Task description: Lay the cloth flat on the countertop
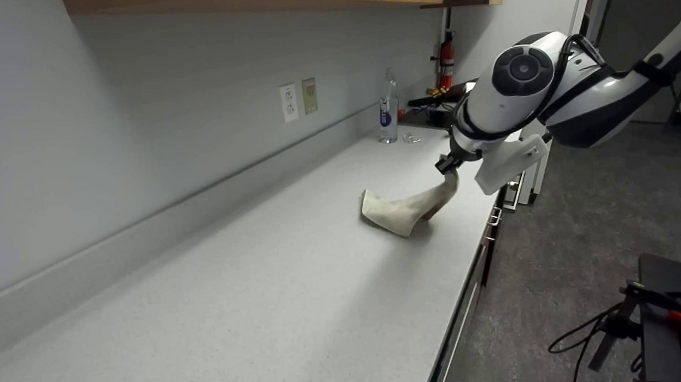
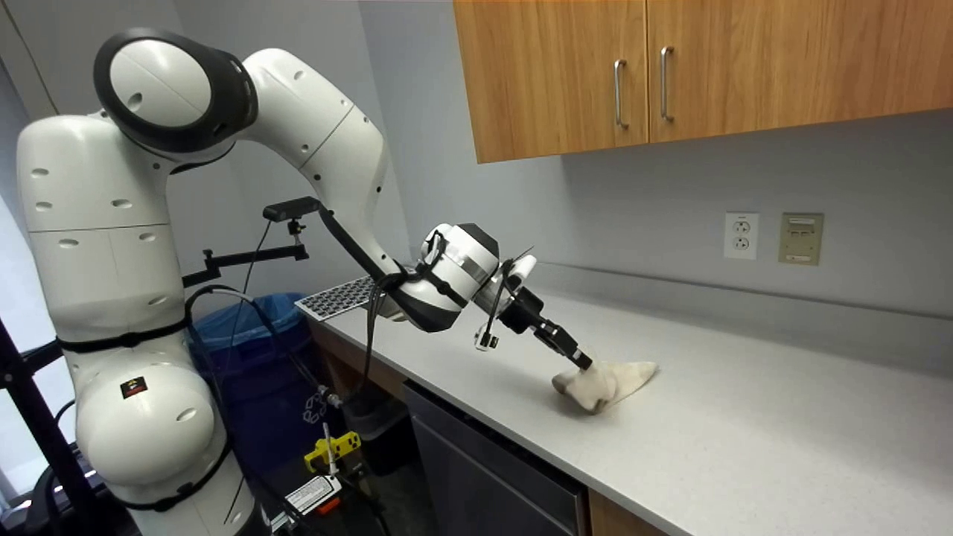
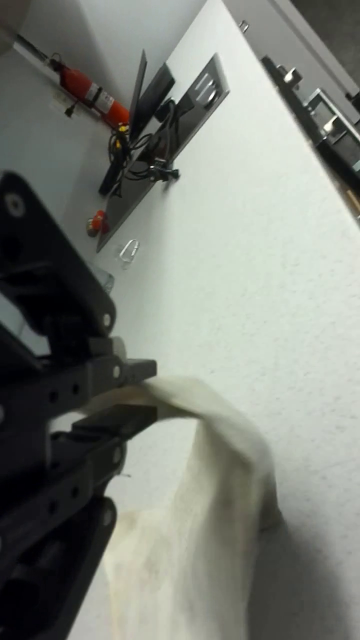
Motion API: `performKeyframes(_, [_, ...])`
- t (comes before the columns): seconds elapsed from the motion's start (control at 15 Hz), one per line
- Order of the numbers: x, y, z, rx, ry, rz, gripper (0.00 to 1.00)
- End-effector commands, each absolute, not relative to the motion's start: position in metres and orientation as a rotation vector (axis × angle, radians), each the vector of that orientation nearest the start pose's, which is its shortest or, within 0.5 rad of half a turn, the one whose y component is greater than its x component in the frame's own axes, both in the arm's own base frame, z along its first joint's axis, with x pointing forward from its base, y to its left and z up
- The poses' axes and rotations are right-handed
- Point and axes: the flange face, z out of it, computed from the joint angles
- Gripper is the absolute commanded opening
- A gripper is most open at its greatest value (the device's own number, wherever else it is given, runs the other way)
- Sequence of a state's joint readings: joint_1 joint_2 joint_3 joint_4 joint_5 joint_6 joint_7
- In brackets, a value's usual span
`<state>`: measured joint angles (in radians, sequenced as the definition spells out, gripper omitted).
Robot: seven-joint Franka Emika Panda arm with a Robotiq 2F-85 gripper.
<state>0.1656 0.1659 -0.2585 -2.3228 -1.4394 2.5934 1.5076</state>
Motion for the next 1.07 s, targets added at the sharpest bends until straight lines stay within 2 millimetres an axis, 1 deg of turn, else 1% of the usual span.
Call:
performKeyframes(0.0, [0.492, -0.033, 0.275, 2.458, -0.405, 0.599, 0.50])
performKeyframes(0.2, [0.488, -0.035, 0.279, 2.475, -0.417, 0.548, 0.74])
performKeyframes(0.33, [0.492, -0.035, 0.283, 2.495, -0.445, 0.543, 0.89])
performKeyframes(0.4, [0.496, -0.035, 0.284, 2.509, -0.465, 0.544, 0.96])
performKeyframes(0.47, [0.500, -0.036, 0.284, 2.536, -0.489, 0.540, 1.00])
performKeyframes(0.73, [0.513, -0.029, 0.277, 2.693, -0.529, 0.504, 1.00])
performKeyframes(1.0, [0.525, -0.012, 0.260, 2.848, -0.453, 0.482, 1.00])
